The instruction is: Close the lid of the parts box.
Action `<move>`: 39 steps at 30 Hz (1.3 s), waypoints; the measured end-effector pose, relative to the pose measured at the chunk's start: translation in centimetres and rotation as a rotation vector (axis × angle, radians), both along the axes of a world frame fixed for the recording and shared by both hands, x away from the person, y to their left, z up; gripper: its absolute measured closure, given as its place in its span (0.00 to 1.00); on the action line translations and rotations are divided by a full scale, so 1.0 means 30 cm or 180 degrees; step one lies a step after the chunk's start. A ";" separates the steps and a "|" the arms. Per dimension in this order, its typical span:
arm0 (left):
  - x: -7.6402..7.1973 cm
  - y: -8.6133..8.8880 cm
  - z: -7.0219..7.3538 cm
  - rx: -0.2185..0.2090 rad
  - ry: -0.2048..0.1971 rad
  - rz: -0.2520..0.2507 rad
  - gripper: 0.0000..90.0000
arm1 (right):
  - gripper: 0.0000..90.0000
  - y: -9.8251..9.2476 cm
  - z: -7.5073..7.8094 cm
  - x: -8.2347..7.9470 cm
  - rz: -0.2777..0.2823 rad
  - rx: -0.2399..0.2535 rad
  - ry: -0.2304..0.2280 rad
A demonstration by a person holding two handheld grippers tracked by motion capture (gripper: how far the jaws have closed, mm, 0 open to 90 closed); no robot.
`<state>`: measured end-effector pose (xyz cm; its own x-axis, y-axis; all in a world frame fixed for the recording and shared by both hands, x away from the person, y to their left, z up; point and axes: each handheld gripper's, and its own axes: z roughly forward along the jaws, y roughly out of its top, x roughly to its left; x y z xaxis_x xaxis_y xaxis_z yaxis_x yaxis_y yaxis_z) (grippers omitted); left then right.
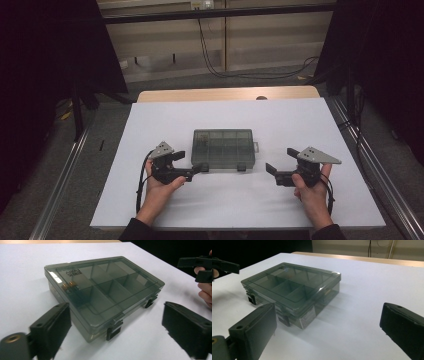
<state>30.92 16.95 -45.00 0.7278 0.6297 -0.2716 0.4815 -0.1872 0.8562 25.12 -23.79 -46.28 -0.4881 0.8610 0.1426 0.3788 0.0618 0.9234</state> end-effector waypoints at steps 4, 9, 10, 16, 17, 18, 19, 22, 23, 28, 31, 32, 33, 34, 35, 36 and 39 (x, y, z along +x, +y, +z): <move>-0.015 0.036 0.001 -0.0084 -0.0081 -0.0073 0.00 | 0.00 -0.024 -0.002 -0.013 -0.0044 -0.0018 0.0005; -0.030 0.077 -0.003 -0.0080 -0.0086 0.0017 0.00 | 0.00 -0.053 -0.002 -0.028 -0.0088 -0.0011 0.0006; -0.032 0.086 -0.003 -0.0059 -0.0086 0.0010 0.00 | 0.00 -0.057 -0.001 -0.032 -0.0103 -0.0009 0.0005; -0.046 0.121 -0.011 -0.0018 -0.0111 0.0099 0.00 | 0.01 -0.083 0.003 -0.054 -0.0138 -0.0072 -0.0043; -0.049 0.128 -0.012 -0.0011 -0.0120 0.0106 0.00 | 0.01 -0.087 0.004 -0.059 -0.0147 -0.0089 -0.0049; -0.052 0.134 -0.011 0.0002 -0.0125 0.0132 0.00 | 0.01 -0.091 0.005 -0.063 -0.0152 -0.0083 -0.0045; -0.055 0.140 -0.011 0.0003 -0.0134 0.0137 0.00 | 0.01 -0.097 0.005 -0.067 -0.0154 -0.0081 -0.0046; -0.065 0.161 -0.006 -0.0020 -0.0162 0.0221 0.00 | 0.01 -0.116 0.005 -0.079 -0.0182 -0.0083 -0.0051; -0.067 0.168 -0.005 -0.0024 -0.0175 0.0218 0.00 | 0.01 -0.121 0.006 -0.083 -0.0196 -0.0062 -0.0058; -0.076 0.207 -0.008 0.0002 -0.0174 0.0292 0.00 | 0.01 -0.155 0.008 -0.101 -0.0247 -0.0087 -0.0086; -0.079 0.235 -0.005 -0.0027 -0.0163 0.0355 0.00 | 0.01 -0.178 0.011 -0.116 -0.0314 -0.0078 -0.0096; -0.081 0.245 -0.004 -0.0029 -0.0174 0.0362 0.00 | 0.01 -0.186 0.011 -0.121 -0.0333 -0.0100 -0.0099; -0.083 0.253 -0.003 -0.0046 -0.0179 0.0379 0.00 | 0.01 -0.194 0.010 -0.125 -0.0357 -0.0125 -0.0101; -0.087 0.262 -0.001 -0.0022 -0.0178 0.0401 0.00 | 0.01 -0.202 0.010 -0.130 -0.0383 -0.0118 -0.0093; -0.090 0.269 -0.002 -0.0049 -0.0179 0.0387 0.00 | 0.01 -0.213 0.009 -0.135 -0.0390 -0.0105 -0.0087; -0.093 0.275 -0.002 -0.0061 -0.0181 0.0413 0.00 | 0.01 -0.221 0.009 -0.140 -0.0409 -0.0096 -0.0083; -0.101 0.292 -0.002 -0.0050 -0.0185 0.0427 0.00 | 0.01 -0.246 0.011 -0.153 -0.0457 -0.0064 -0.0087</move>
